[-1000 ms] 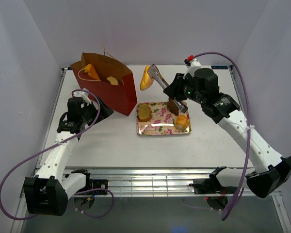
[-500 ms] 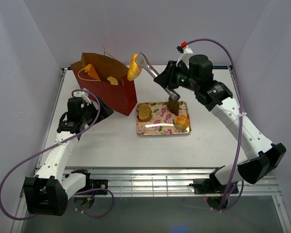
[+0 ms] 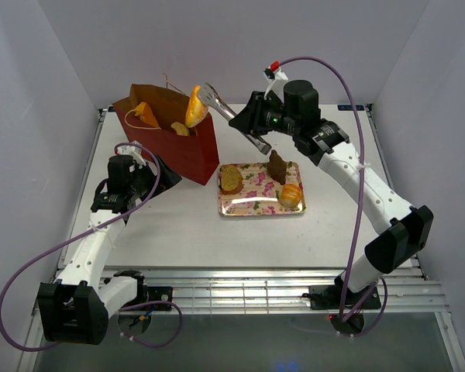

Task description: Place the fake bread into the paper bag

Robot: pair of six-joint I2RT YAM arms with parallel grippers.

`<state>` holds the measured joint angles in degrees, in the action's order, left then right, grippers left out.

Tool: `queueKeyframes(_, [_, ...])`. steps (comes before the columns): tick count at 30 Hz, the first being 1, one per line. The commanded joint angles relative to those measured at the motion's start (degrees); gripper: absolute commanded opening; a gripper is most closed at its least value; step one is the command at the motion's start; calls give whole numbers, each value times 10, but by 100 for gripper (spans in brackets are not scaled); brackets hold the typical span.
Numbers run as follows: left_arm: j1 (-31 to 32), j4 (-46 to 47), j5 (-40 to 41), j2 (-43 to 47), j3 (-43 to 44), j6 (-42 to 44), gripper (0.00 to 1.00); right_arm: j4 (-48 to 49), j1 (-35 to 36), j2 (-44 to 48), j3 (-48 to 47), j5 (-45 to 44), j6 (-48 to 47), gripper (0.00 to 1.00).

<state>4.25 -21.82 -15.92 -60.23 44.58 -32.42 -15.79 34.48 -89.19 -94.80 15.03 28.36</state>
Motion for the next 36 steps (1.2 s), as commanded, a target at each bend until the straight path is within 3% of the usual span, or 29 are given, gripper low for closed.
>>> queueKeyframes(1, [1, 11, -9, 14, -3, -1, 96, 61, 5, -10, -37, 28, 14, 33])
queueKeyframes(7, [1, 10, -10, 14, -2, 0, 96, 66, 10, -40, -54, 37, 20, 33])
queueKeyframes(22, [2, 11, -13, 15, -5, -1, 96, 61, 11, -54, -51, 33, 20, 49])
queueKeyframes(31, [2, 12, -12, 13, -5, -1, 96, 45, 10, -44, -69, 35, 14, 50])
queueKeyframes(36, [1, 11, -10, 14, -5, -1, 96, 43, 10, -5, -25, 14, 0, 50])
